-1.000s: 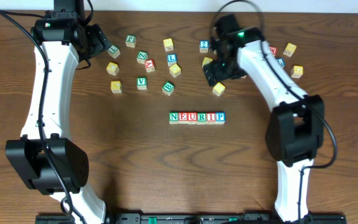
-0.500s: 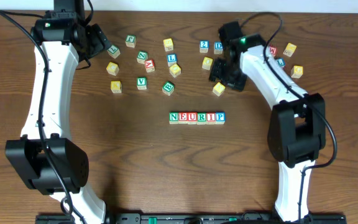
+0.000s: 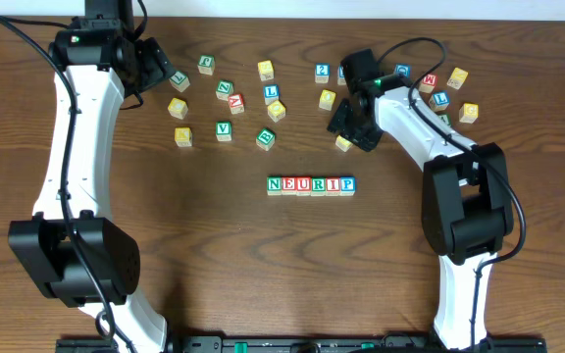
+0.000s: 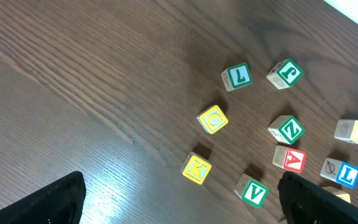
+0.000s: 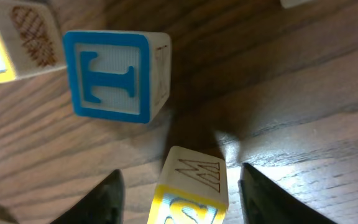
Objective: Spell out NEURIPS
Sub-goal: 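Carry the S block toward the right end of the row, then lower the S block just right of the P block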
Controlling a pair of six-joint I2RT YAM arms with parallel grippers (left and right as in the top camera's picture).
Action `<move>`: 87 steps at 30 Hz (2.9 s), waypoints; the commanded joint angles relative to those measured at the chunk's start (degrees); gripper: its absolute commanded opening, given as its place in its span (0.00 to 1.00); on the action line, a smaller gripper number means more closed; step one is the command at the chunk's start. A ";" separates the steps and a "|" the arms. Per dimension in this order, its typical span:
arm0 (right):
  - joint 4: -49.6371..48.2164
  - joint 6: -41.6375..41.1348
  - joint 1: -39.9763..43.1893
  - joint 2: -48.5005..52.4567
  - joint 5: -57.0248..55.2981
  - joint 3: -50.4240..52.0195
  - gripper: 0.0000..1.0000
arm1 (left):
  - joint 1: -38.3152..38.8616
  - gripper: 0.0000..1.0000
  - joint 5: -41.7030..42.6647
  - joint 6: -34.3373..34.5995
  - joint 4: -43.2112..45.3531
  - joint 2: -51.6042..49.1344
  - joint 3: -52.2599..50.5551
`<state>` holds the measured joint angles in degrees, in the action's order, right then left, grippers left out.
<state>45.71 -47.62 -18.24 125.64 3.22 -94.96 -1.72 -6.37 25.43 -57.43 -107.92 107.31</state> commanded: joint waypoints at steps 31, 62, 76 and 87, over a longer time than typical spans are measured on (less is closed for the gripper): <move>16.09 34.03 0.98 -0.57 -0.04 0.09 0.32 | -0.09 0.98 -0.74 -0.33 -0.15 -0.44 -0.22; 6.54 50.47 1.70 -0.66 -3.76 -1.97 0.24 | -0.09 0.98 -0.74 -0.33 -0.15 -0.44 -0.22; 16.81 43.78 1.81 -1.68 -3.45 -2.12 0.19 | -0.09 0.98 -0.74 -0.33 -0.15 -0.44 -0.22; 25.40 41.83 1.64 -1.68 -0.63 -1.99 0.18 | -0.09 0.98 -0.74 -0.33 -0.15 -0.44 -0.22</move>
<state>70.35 -3.75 -16.93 125.60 1.74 -96.38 -1.72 -6.37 25.43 -57.43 -107.92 107.31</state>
